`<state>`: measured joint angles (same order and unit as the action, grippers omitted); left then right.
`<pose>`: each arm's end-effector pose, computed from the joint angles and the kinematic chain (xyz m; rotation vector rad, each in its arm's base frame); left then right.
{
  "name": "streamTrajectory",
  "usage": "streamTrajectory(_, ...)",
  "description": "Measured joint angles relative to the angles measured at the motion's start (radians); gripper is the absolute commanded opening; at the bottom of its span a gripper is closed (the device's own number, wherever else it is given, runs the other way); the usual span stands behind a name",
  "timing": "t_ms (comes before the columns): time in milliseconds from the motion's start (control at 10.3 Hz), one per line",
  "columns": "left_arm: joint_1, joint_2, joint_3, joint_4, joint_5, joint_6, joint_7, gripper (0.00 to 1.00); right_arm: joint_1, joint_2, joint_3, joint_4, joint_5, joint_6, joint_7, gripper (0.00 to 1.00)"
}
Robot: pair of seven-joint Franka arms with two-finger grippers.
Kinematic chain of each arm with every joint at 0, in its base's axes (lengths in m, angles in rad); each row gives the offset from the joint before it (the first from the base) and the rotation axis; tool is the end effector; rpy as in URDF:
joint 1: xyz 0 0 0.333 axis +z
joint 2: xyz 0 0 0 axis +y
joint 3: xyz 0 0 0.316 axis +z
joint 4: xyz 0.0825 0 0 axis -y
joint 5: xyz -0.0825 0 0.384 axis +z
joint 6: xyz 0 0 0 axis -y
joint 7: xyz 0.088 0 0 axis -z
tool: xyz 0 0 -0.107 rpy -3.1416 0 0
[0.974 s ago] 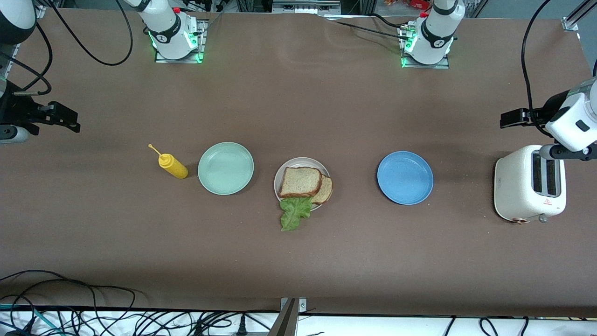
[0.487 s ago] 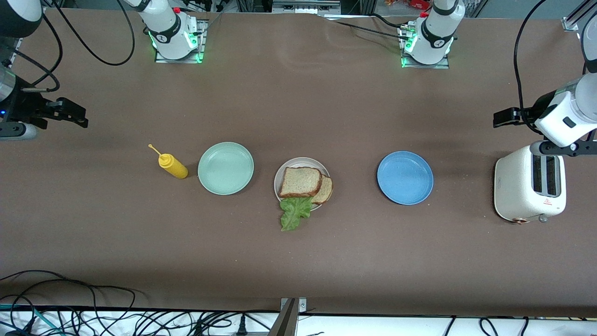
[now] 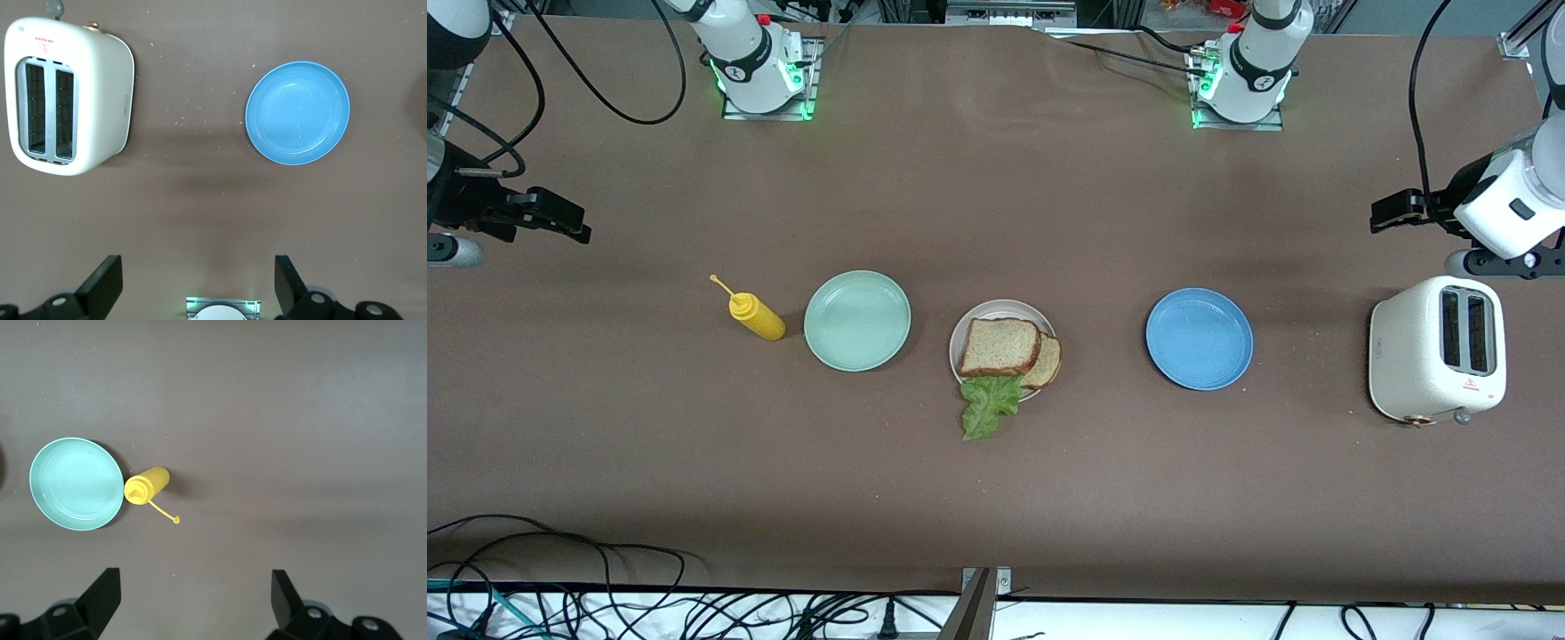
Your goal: Make sandwich on beige plate with both arms
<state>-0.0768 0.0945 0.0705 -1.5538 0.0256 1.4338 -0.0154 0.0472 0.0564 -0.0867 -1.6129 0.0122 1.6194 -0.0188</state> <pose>0.5643 -0.0023 0.5692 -3.0893 -0.0159 0.3317 0.5726 -0.0201 0.5770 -3.1317 0.0338 0.0775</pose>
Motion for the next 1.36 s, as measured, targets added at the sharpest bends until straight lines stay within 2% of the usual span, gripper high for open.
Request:
streamTrajectory(487,0.000,-0.009,0.003,0.062,0.000,0.000,0.003,1.00,-0.005,0.000,0.012,0.001,-0.002,0.000,0.000,1.00)
streamTrajectory(1363,-0.002,0.017,-0.003,0.060,0.000,-0.003,0.009,1.00,-0.006,-0.002,0.011,0.005,-0.003,-0.035,-0.012,1.00)
